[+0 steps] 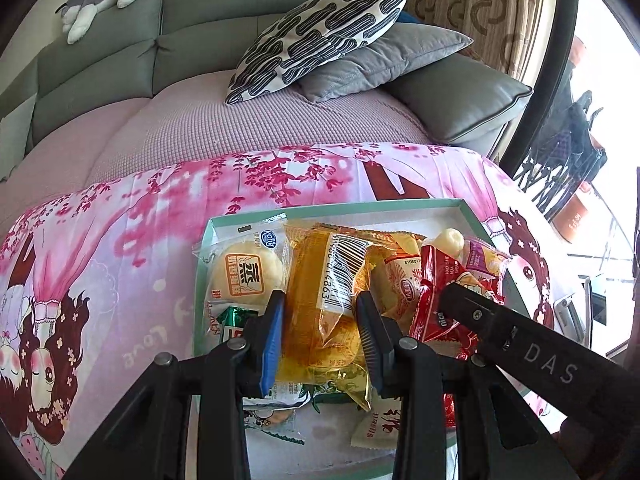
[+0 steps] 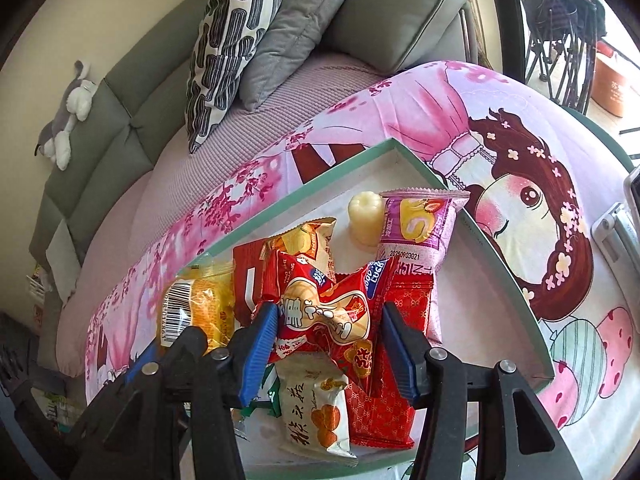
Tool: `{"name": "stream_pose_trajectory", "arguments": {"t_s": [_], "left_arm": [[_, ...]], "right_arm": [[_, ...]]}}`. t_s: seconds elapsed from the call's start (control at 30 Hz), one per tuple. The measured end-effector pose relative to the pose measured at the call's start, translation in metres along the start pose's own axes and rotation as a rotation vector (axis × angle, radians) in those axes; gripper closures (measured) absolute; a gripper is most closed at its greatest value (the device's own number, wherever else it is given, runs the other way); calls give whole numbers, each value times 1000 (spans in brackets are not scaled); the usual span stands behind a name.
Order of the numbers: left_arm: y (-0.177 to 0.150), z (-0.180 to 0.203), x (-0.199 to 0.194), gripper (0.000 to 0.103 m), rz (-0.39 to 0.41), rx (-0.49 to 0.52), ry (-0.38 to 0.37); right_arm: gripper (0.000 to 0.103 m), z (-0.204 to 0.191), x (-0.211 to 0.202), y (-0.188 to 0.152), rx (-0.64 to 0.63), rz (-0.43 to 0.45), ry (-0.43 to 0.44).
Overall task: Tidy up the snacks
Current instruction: 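Carry the bread pack and candy pack into the tray with both grippers, then open both grippers to release the bread and candy packs in the tray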
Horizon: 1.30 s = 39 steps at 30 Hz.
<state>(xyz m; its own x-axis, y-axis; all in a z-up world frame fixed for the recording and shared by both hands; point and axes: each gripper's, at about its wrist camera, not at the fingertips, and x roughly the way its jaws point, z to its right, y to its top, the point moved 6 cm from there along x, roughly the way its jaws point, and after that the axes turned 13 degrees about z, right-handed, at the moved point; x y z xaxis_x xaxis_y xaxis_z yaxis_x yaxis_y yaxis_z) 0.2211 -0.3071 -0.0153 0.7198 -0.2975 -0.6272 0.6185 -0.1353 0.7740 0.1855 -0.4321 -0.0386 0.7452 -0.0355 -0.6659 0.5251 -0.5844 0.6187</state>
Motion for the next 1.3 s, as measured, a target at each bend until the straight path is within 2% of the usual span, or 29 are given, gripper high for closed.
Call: {"name": "stream_pose_trajectory", "arguments": {"t_s": [0.2, 0.37, 0.57, 0.67, 0.83, 0.97, 1.0, 1.03, 1.07, 1.23, 1.3], "left_arm": [[-2, -2, 3, 65, -11, -10, -5], [-1, -5, 2, 52, -15, -20, 1], [2, -8, -5, 52, -4, -23, 3], [4, -11, -10, 51, 3, -27, 3], [6, -19, -18, 47, 10, -42, 18], [5, -31, -23, 42, 13, -56, 54], [5, -36, -25, 41, 14, -62, 66], [6, -41, -26, 38, 17, -68, 80], [6, -46, -26, 35, 19, -74, 98], [-1, -80, -23, 26, -1, -105, 214], [-5, -91, -19, 20, -17, -113, 255]], "right_arm": [[45, 1, 3, 0, -2, -5, -11], [38, 3, 3, 0, 18, -9, -15], [35, 2, 1, 1, 32, -12, 3], [27, 2, -1, 1, 30, -10, -3], [25, -1, -6, 0, 22, -7, 0], [23, -5, -6, -2, 2, -12, -7], [22, -5, -6, -3, -5, -13, -12], [16, -6, -5, -4, -12, -13, -16], [12, -7, -5, -4, -19, -12, -17], [10, -14, -2, -7, -63, -5, -21], [3, -20, -2, -8, -101, 5, -35]]}}
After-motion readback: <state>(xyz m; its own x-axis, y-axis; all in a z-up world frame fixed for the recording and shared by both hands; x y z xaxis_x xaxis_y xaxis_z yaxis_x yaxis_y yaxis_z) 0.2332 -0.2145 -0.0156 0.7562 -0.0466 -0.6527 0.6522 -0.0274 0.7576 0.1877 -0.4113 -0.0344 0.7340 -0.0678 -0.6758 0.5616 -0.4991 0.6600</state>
